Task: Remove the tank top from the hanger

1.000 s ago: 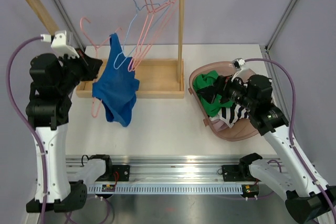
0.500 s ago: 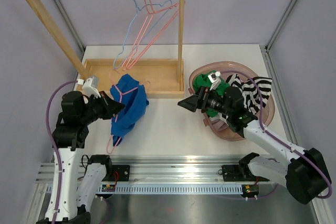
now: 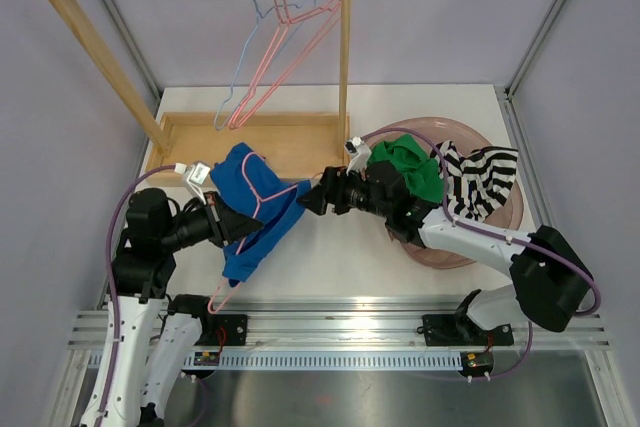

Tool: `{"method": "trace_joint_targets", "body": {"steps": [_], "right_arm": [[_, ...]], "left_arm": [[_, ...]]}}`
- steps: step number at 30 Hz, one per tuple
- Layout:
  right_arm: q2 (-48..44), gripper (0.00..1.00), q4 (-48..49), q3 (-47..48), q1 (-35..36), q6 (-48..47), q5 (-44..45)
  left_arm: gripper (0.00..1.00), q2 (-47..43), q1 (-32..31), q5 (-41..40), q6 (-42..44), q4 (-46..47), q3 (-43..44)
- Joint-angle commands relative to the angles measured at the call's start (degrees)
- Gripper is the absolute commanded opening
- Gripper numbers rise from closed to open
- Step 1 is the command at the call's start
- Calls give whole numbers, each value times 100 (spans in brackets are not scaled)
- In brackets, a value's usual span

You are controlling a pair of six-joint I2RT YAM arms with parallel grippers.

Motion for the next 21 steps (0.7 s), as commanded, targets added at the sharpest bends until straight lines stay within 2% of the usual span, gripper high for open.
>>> {"method": "trace_joint_targets", "body": {"steps": [1, 3, 5, 6, 9, 11, 14, 17, 18, 21], "right_arm": [[187, 83, 227, 518, 85, -350, 274], [267, 78, 166, 633, 111, -438, 230], [390, 69, 96, 765, 138, -473, 212], [416, 52, 86, 818, 138, -517, 186], [478, 26, -71, 880, 138, -648, 220], [417, 2, -264, 897, 146, -728, 308], [206, 0, -685, 880, 146, -930, 895], [-5, 0, -1458, 1064, 129, -1193, 2151], [-31, 0, -1695, 1152, 94, -1272, 2807], [117, 0, -2584, 1756, -238, -1378, 3217]], "left_arm": [[0, 44, -126, 390, -31, 255, 86], [0, 61, -135, 381, -5, 210, 86], [0, 53, -153, 399, -5, 219, 95], [0, 61, -153, 390, -5, 219, 121], [0, 53, -162, 242, 135, 97, 235], [0, 61, -162, 92, 241, -140, 375], [0, 79, -197, -67, 513, -430, 543], [0, 61, -337, -93, 742, -650, 692], [0, 61, -390, -111, 864, -703, 745], [0, -9, -601, -41, 1049, -897, 842]]}}
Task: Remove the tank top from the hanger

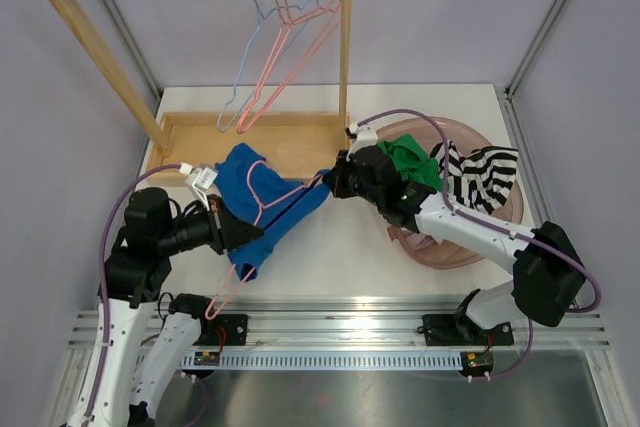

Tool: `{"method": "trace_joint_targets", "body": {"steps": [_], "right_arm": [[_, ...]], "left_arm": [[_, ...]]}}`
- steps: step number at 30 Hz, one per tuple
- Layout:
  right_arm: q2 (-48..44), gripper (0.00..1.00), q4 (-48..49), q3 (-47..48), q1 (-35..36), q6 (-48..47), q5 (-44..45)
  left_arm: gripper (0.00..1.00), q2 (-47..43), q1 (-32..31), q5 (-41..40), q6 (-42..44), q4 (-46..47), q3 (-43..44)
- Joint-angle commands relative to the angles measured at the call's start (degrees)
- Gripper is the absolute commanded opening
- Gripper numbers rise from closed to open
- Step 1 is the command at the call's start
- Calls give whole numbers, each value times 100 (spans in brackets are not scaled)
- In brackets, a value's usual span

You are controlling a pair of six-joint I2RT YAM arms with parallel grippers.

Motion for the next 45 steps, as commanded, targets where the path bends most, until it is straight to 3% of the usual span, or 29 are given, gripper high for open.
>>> {"method": "trace_joint_targets", "body": {"steps": [1, 5, 10, 13, 19, 22, 26, 29, 33, 37, 40, 45], "right_arm": [[1, 0, -1039, 766, -377, -360, 1288], [117, 0, -1332, 1040, -598, -289, 955], [-347, 0, -972, 987, -607, -140, -827], [-752, 0, -805, 1031, -598, 9, -1874], [-1464, 0, -638, 1539, -598, 483, -3658], [-1588, 0, -383, 1917, -519, 1028, -4362], [-1430, 0, -645, 2664, -159, 1012, -4750], [-1272, 0, -1172, 3060, 8, 644, -4489], [-1228, 0, -1410, 2895, 210, 309, -4146], [-1140, 0, -1674, 2447, 289, 150, -3380], [-973, 0, -1639, 2147, 526, 141, -3072], [-867, 0, -1446, 1296, 817, 290, -2141]], "left_arm": [[0, -157, -251, 167, 326, -158, 405], [0, -368, -349, 115, 450, -255, 712], [0, -571, -349, -192, 327, 227, 1011], [0, -764, -349, -483, 55, 1140, 1091], [0, -625, -349, -940, -640, 4230, 1187], [0, -169, -349, -1413, -588, 5103, 1538], [0, 376, -349, -2257, -482, 5932, 1863], [0, 589, -349, -2846, -298, 5644, 2294], [2, 326, -349, -3652, 228, 5529, 2102], [0, 492, -349, -4771, 546, 3435, 2663], [0, 685, -349, -5448, 643, 2474, 2787], [0, 545, -340, -5511, 722, 2119, 2216]]}}
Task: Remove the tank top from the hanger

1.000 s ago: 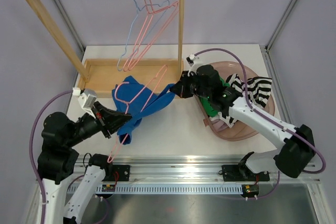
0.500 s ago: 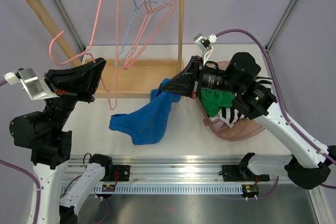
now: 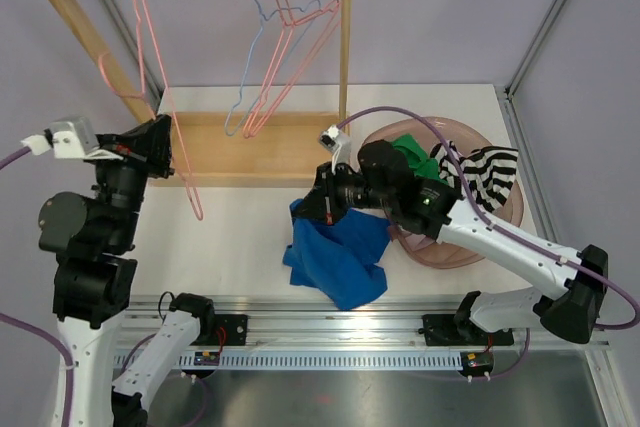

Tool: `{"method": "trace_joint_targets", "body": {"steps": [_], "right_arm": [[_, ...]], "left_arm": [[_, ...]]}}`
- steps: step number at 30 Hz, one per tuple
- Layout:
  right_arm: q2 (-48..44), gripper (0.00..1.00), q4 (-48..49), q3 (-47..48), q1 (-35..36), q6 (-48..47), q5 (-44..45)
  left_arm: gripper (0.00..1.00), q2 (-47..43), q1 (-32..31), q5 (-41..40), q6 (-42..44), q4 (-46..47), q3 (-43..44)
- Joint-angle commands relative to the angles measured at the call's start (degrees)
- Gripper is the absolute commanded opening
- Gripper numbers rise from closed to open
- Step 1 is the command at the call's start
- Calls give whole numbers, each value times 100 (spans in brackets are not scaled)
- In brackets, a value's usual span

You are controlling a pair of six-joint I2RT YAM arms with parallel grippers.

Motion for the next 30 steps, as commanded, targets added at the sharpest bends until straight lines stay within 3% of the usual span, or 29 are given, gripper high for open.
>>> {"method": "trace_joint_targets", "body": {"steps": [1, 5, 8, 9, 10, 17, 21, 24, 30], "right_arm": [[-15, 0, 220, -521, 115, 50, 900], [-23, 4, 106, -1259, 124, 103, 1533], [-15, 39, -183, -1436, 124, 24, 1665], [-41, 81, -358, -1463, 124, 6, 1701], [-67, 99, -465, -1472, 133, -11, 1753], [-708, 100, -721, -1638, 133, -239, 1877], [-894, 99, -711, -1744, 124, -284, 1824], [-911, 100, -773, -1744, 124, -293, 1798], [-1174, 99, -791, -1885, 133, -266, 1710]], "left_arm": [[0, 82, -10, -449, 243, -812, -315], [0, 493, -10, -274, 331, -1244, -176], [0, 932, 8, -19, 384, -1683, 289], [0, 1056, 69, 69, 393, -1806, 430], [0, 1214, 104, 174, 393, -2059, 623], [0, 2295, 631, 1475, 401, -2729, 2003], [0, 3156, 851, 2589, 498, -3186, 3353], [0, 3929, 851, 2960, 393, -3344, 4050], [0, 5055, 860, 2874, 33, -3407, 5396]]}}
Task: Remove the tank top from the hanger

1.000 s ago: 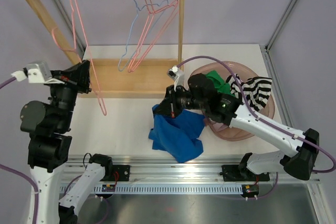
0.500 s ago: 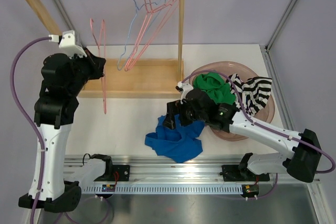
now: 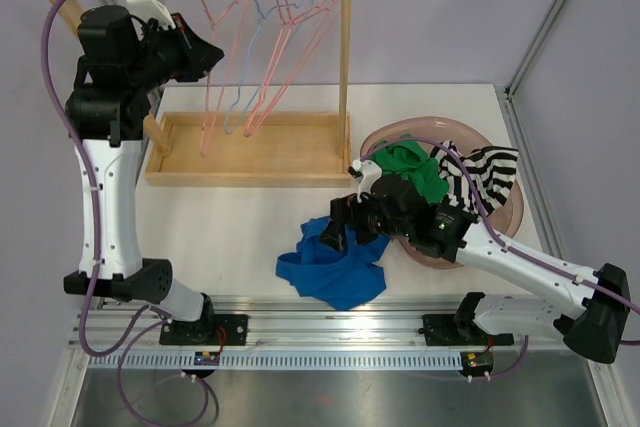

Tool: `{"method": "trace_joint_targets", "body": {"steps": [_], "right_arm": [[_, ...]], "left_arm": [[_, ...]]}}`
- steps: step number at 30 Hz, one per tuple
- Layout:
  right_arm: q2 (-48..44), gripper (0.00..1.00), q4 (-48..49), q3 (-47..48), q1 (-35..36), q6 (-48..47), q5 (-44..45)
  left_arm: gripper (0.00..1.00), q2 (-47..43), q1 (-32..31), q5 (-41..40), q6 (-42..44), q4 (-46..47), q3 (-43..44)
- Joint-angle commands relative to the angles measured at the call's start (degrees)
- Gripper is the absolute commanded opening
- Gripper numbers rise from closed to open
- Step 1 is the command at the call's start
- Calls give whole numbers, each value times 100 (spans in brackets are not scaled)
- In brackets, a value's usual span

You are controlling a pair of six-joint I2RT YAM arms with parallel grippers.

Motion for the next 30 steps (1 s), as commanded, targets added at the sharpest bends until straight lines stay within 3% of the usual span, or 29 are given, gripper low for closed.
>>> {"method": "trace_joint_targets", "body": {"steps": [1, 8, 12, 17, 21, 22, 27, 29, 30], "right_arm": [[-307, 99, 48, -97, 32, -133, -10], [-343, 100, 40, -439, 32, -379, -388], [-264, 99, 188, -668, 32, -318, -546], [235, 100, 242, -695, 41, -484, -389], [702, 99, 49, -485, 268, -493, 261], [782, 100, 14, -388, 331, -493, 480], [1449, 99, -320, -98, 577, -441, 1167], [1773, 100, -321, -36, 674, -388, 1316], [1889, 99, -329, -18, 709, -353, 1395]], "left_arm": [[0, 486, 36, 367, -229, 29, 621], [0, 1058, 28, 990, -686, 1013, 754], [0, 1190, 27, 938, -590, 786, 773], [9, 1234, 27, 859, -318, 584, 543], [32, 1287, -8, 868, -221, 338, 569], [43, 1269, -16, 833, -160, 320, 569], [69, 918, -8, 96, -19, -40, 543], [99, 699, -8, -342, 51, -172, 282], [99, 411, -8, -493, 69, -164, 131]]}}
